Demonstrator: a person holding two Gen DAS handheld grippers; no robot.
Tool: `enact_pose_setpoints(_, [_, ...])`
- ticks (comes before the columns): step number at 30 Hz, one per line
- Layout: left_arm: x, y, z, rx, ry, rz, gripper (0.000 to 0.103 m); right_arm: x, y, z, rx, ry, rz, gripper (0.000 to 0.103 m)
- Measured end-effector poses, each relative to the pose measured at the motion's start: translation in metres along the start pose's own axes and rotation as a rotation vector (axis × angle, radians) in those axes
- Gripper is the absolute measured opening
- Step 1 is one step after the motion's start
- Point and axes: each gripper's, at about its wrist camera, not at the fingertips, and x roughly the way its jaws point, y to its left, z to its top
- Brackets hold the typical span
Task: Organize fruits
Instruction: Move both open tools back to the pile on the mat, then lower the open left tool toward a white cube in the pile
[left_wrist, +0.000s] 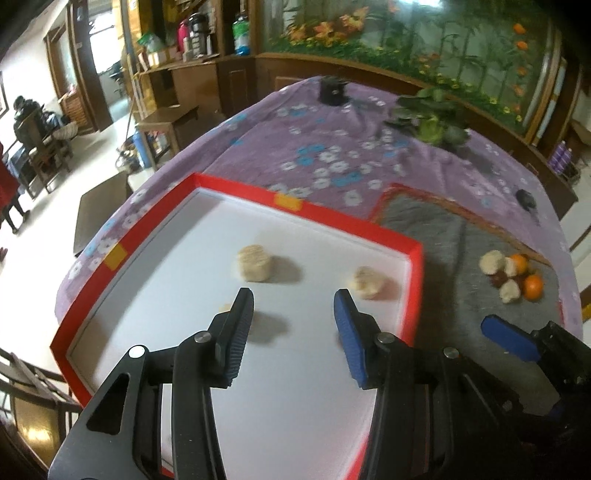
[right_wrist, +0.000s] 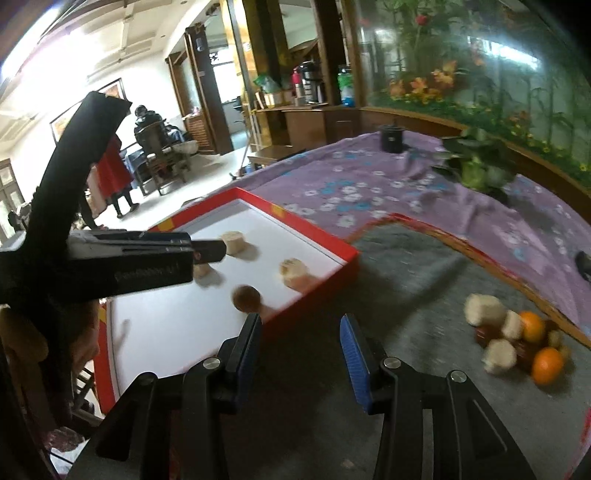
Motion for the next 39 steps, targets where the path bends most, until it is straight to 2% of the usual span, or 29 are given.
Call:
enact_pose_setpoints(5, [-0.001,-0.036,0.001,0.052,0.001,-0.053,0.045,-0.022,-0.023,-0.017,0.018,-0.001,-0.071,0.047])
enact_pose_setpoints(14, [0.007,-0.101,0.001,0.143,0.032,-0.137,0.045,-0.063,-0.079,-0.055,0.106,-0.012,-0.167,0.049])
enact_pose_setpoints(20, [0.025,-0.138,-0.001,0.181,0.088,-0.178,0.045,-0.080,-0.119,-0.073,0.210,-0.024,-0.175,0.049])
enact_pose_setpoints(24, [0.033,-0.151,0.005,0.189,0.106,-0.200,0.045,-0.081,-0.126,-0.076,0.218,-0.026,-0.178,0.050])
enact_pose_setpoints(36, [0.050,-0.185,0.021,0.271,0.110,-0.157,0.045,-0.077,-0.134,-0.076,0.219,-0.028,-0.162,0.050])
enact_pose_setpoints(39, [0.056,-0.191,0.026,0.298,0.106,-0.127,0.045,-0.078,-0.137,-0.075,0.232,-0.039,-0.150,0.050])
